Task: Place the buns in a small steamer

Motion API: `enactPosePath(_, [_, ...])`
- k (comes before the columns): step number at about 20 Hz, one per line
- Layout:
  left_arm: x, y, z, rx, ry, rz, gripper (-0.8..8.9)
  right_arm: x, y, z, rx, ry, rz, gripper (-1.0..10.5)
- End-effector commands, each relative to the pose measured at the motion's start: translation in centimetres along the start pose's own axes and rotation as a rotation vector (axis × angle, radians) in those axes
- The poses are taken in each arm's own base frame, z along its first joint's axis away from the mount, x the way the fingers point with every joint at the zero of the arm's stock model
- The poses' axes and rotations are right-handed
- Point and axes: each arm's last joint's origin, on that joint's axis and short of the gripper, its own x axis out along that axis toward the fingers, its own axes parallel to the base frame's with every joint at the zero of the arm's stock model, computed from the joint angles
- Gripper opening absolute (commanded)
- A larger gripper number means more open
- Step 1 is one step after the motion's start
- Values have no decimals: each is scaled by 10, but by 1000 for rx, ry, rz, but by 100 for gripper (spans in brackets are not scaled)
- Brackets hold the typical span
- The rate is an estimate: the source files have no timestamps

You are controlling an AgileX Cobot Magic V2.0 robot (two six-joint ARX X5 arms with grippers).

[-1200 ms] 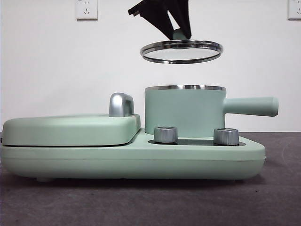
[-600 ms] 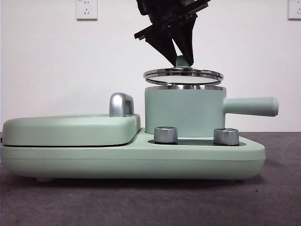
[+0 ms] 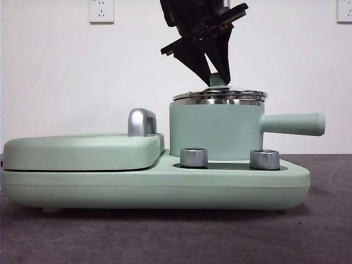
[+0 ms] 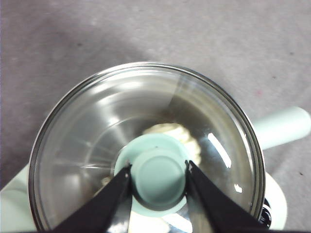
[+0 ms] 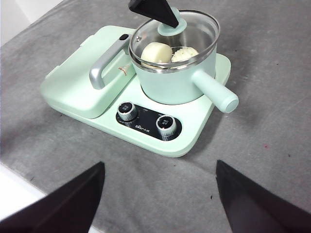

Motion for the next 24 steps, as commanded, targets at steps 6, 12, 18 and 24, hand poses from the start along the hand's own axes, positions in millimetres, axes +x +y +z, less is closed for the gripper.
enactPosePath(6, [9,-1,3,20,13,42,15,-1,0,2,-10,-14,4,360])
enactPosePath(12, [10,-3,2,22,17,50,15,-1,0,2,-7,-14,4,360])
enactPosePath(18, [-7,-2,6,-55,-36,56,604,-1,0,2,-8,-14,5,360])
enactPosePath(24, [-97,-17,-13,-110,-9,52,656,-1,0,2,-8,-14,5,360])
